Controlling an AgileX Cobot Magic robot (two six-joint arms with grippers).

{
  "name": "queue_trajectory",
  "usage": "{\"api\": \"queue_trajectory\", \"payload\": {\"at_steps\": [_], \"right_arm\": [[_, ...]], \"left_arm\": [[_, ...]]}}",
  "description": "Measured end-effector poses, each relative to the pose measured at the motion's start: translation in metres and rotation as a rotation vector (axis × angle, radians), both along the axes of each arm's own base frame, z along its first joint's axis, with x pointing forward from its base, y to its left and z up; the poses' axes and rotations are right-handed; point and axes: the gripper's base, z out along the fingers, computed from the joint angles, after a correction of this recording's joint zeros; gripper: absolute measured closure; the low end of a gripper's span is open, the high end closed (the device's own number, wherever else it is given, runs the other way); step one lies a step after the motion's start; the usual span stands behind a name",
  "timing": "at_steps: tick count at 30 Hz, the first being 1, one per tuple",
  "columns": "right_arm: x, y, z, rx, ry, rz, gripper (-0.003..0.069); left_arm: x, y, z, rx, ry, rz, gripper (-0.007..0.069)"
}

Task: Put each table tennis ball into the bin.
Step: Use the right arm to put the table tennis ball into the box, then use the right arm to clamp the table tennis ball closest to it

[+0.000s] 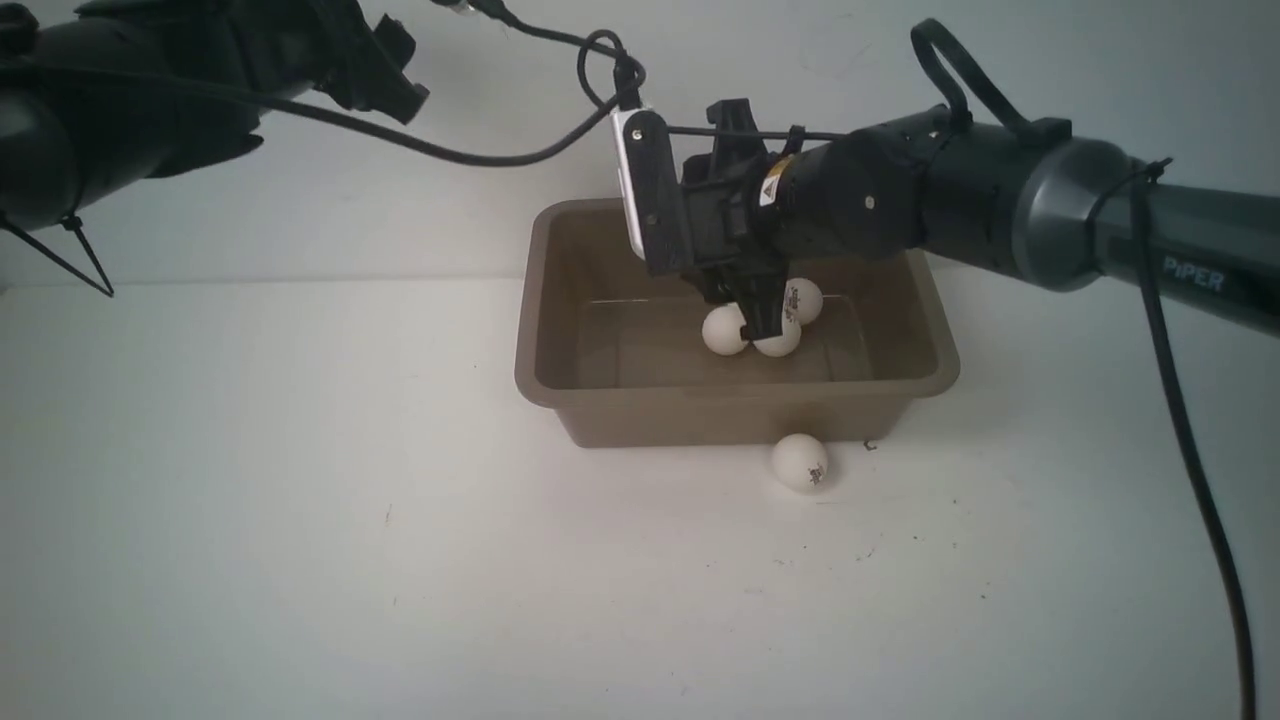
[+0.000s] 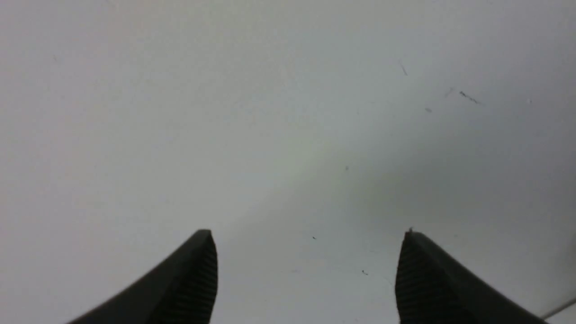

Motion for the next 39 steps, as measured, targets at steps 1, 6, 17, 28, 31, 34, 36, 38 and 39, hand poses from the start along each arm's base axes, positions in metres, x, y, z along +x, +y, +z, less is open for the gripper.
{"api": "queue_trajectory", "payload": {"at_steps": [1, 6, 17, 28, 31, 34, 36, 38, 39], "right_arm": [[0.000, 0.000, 0.000, -0.007, -0.004, 0.005, 0.0254], [0.000, 0.000, 0.000, -0.018, -0.010, 0.014, 0.0193], [0.006, -0.003, 0.005, 0.065, -0.056, -0.034, 0.0123], [-0.020, -0.026, 0.072, 0.230, 0.029, -0.163, 0.0123], [-0.039, -0.033, 0.097, 0.303, 0.111, -0.218, 0.0123], [-0.054, -0.042, 0.115, 0.359, 0.181, -0.275, 0.0123], [-0.060, -0.047, 0.121, 0.383, 0.228, -0.314, 0.0123], [-0.061, -0.048, 0.120, 0.384, 0.247, -0.325, 0.0123], [-0.063, -0.050, 0.117, 0.379, 0.289, -0.348, 0.0123]], "left_arm": [[0.000, 0.001, 0.001, 0.000, -0.002, 0.002, 0.0146], [0.001, 0.003, 0.010, -0.006, -0.027, 0.010, 0.0146], [0.000, 0.008, 0.036, 0.027, -0.097, 0.013, 0.0146], [-0.001, 0.018, 0.034, 0.109, -0.072, 0.106, 0.0146], [-0.001, 0.016, 0.034, 0.107, -0.075, 0.093, 0.0146], [-0.003, 0.016, 0.038, 0.105, -0.082, 0.090, 0.0146], [-0.006, 0.018, 0.044, 0.098, -0.096, 0.092, 0.0146], [-0.008, 0.019, 0.047, 0.094, -0.105, 0.089, 0.0146], [-0.012, 0.022, 0.054, 0.075, -0.123, 0.078, 0.0146]]}}
